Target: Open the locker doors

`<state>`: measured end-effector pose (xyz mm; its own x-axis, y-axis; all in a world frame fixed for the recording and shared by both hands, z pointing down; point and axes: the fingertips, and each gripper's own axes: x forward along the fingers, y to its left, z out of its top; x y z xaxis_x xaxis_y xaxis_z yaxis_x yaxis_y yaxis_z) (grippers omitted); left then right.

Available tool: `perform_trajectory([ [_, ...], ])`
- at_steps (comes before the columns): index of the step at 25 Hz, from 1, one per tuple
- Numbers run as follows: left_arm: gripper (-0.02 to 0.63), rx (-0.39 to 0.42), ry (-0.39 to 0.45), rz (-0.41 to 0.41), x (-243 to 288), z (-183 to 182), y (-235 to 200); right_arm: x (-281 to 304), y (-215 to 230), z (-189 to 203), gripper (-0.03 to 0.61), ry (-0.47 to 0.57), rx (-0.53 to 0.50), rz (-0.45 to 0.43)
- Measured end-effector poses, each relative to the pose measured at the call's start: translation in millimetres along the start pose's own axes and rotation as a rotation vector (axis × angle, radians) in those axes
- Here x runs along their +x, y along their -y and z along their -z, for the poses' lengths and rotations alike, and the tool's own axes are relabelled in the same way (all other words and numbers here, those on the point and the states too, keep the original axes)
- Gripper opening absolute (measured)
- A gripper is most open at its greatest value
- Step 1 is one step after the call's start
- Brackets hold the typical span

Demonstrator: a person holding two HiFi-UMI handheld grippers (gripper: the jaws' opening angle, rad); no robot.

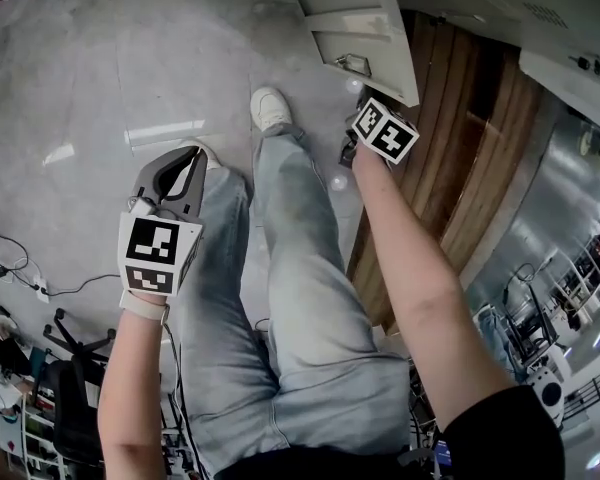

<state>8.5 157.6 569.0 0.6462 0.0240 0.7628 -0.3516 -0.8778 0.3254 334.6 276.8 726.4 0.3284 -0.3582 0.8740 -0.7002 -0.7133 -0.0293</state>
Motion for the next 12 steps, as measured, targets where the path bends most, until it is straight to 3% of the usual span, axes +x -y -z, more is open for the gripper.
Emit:
perform_trajectory([
  [12, 0.017, -0.074, 0.037, -0.033, -38.3, -41.0, 15.1, -97.3, -59.4, -16.8, 0.028, -0.034, -0.102, -0.204],
])
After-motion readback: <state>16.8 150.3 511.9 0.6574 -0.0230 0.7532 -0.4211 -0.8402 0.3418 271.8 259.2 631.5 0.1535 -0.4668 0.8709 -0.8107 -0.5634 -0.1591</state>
